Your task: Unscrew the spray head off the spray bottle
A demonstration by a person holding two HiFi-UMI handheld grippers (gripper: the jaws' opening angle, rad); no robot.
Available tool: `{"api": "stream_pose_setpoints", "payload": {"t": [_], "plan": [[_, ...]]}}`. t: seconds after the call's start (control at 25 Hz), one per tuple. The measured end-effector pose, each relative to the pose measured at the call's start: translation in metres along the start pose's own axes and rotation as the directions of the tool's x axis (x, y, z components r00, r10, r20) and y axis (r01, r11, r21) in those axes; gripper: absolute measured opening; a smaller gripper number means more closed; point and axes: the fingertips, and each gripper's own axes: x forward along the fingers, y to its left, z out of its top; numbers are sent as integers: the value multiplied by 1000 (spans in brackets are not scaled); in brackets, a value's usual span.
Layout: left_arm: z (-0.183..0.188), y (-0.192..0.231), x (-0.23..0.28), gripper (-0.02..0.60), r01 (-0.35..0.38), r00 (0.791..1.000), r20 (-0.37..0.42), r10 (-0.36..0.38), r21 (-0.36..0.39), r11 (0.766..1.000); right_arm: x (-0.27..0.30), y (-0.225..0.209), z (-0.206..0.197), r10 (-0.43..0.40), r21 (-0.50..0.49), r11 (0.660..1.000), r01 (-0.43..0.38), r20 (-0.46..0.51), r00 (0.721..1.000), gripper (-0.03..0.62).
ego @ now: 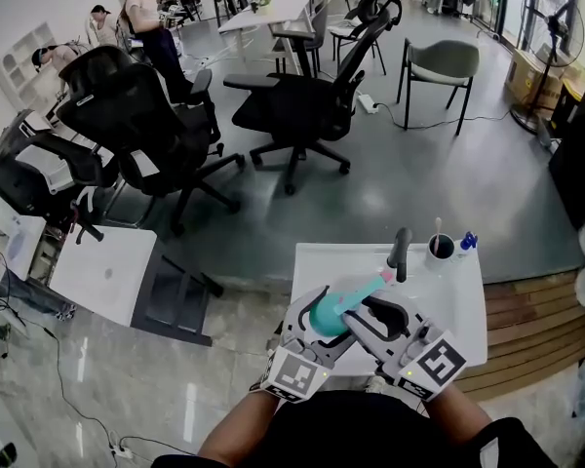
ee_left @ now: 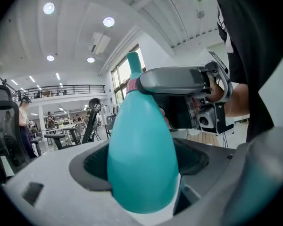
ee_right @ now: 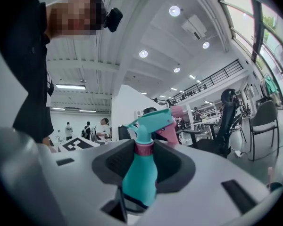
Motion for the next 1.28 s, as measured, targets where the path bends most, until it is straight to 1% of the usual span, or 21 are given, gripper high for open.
{"api": "stream_pose_setpoints", "payload": {"t": [0.2,0.28,0.36,0.48,0.56,0.64,0.68,0.72,0.76,0.8,0.84,0.88,0.92,0.96,1.0,1.04,1.08,1.16,1.28], "plan": [[14,-2,-1,407,41,998,38,-41,23,999,-3,3,4,50,-24,998,-50,13,999,132],[20,-5,-3,407,72,996,59,-74,25,997,-4,10,7,84,-8,996,-84,7,996,130],[24,-10,-6,407,123,989,79,-125,34,992,-6,18,9,134,-5,991,-134,-1,991,130],[32,-19,-12,407,223,967,113,-229,62,973,-13,27,9,238,-36,971,-238,-11,971,130],[41,-25,-17,407,284,945,148,-292,73,956,-17,33,10,308,-52,950,-308,-15,951,130],[46,-29,-21,407,335,924,170,-342,68,940,-19,37,11,365,-55,929,-366,-19,931,132],[46,-29,-21,407,348,920,173,-353,56,936,-18,38,11,382,-56,922,-383,-18,924,132],[45,-27,-21,407,347,922,166,-349,40,937,-17,37,12,386,-59,921,-386,-15,923,135],[40,-24,-18,407,328,933,147,-329,27,944,-14,34,12,371,-62,926,-371,-11,928,138],[34,-19,-14,407,293,949,118,-293,19,956,-10,30,10,339,-63,939,-339,-7,941,141],[26,-12,-10,407,243,966,83,-243,17,970,-7,26,9,293,-63,954,-293,0,956,143],[18,-3,-6,407,179,983,48,-179,13,984,-4,20,8,238,-61,970,-237,13,971,142],[12,6,-3,407,108,994,19,-108,0,994,-2,13,7,180,-58,982,-178,30,983,176],[6,14,-1,407,39,999,-7,-39,-18,999,-2,7,6,125,-55,991,-122,46,991,187],[2,21,0,407,-19,999,-27,18,-37,999,-1,3,5,81,-48,996,-78,55,995,187],[-1,26,0,407,-61,997,-44,59,-51,997,1,1,4,50,-39,998,-48,54,997,186],[-3,27,1,407,-89,995,-58,86,-56,994,3,0,3,27,-25,999,-26,49,998,186],[-9,24,2,407,-109,991,-77,105,-47,993,8,-3,1,-11,13,1000,11,35,999,183],[-9,16,3,407,-105,992,-71,103,-28,994,14,-9,-2,-67,48,997,66,19,998,183]]}}
